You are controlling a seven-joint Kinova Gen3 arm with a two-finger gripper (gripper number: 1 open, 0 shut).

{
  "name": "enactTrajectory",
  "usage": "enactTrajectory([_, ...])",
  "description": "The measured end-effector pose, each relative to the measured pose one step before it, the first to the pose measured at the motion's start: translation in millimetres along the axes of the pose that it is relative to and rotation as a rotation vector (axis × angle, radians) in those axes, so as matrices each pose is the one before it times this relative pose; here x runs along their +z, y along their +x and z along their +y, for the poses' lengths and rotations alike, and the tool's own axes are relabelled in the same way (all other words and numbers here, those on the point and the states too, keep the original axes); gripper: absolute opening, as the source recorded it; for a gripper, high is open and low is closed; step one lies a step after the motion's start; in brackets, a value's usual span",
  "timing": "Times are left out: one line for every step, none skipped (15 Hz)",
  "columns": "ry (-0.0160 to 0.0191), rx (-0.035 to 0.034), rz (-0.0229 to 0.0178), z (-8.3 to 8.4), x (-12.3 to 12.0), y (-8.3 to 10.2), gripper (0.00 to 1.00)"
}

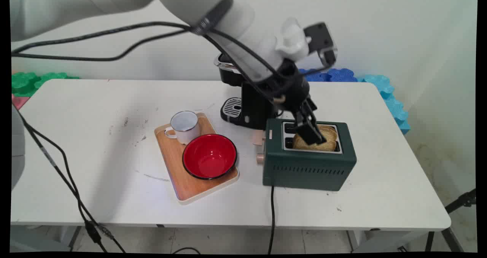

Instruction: Press the toaster switch

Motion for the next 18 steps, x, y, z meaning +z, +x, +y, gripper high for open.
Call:
enactTrajectory([-0.00092,-0.00477,0.02097,-1.88,-10.69,0.32,1.0])
enactTrajectory([-0.00154,-0.0033,0.02184,-2.59,-11.91,-0.17,1.0])
enactTrajectory([-0.0026,-0.00303,0.02369,-3.02,-13.57,-0.8,1.0])
enactTrajectory([-0.00478,-0.00762,0.01838,-2.53,-12.59,-1.42,1.0])
enactTrajectory([-0.00563,-0.00867,0.02028,-3.96,-15.29,-2.53,1.0])
enactTrajectory([-0.00505,-0.00372,0.01576,-3.91,-13.81,-3.16,1.0])
enactTrajectory([-0.00334,-0.00394,0.00981,-2.76,-9.04,-2.53,1.0])
enactTrajectory([-0.00475,-0.00778,0.01382,-4.52,-13.07,-4.46,1.0])
enactTrajectory([-0.00643,-0.01327,0.01381,-5.38,-14.71,-6.72,1.0])
enactTrajectory([-0.00631,-0.0108,0.01205,-4.88,-14.19,-7.77,1.0])
enactTrajectory([-0.00586,-0.00569,0.00814,-3.62,-11.4,-7.41,1.0])
enactTrajectory([-0.00348,-0.00522,0.00598,-2.27,-7.07,-5.05,1.0])
enactTrajectory([-0.00421,-0.00769,0.00848,-2.81,-10.16,-7.99,1.0])
enactTrajectory([-0.00312,-0.0074,0.00557,-1.59,-6.34,-5.42,1.0])
enactTrajectory([-0.00465,-0.01047,0.00828,-2.02,-9.17,-8.66,1.0])
enactTrajectory([-0.0078,-0.00747,0.00766,-0.95,-10.03,-11.16,1.0])
enactTrajectory([-0.00634,-0.0049,0.00573,-0.13,-7.92,-9.56,1.0])
enactTrajectory([-0.00651,-0.00432,0.0056,-0.29,-7.83,-10.51,1.0])
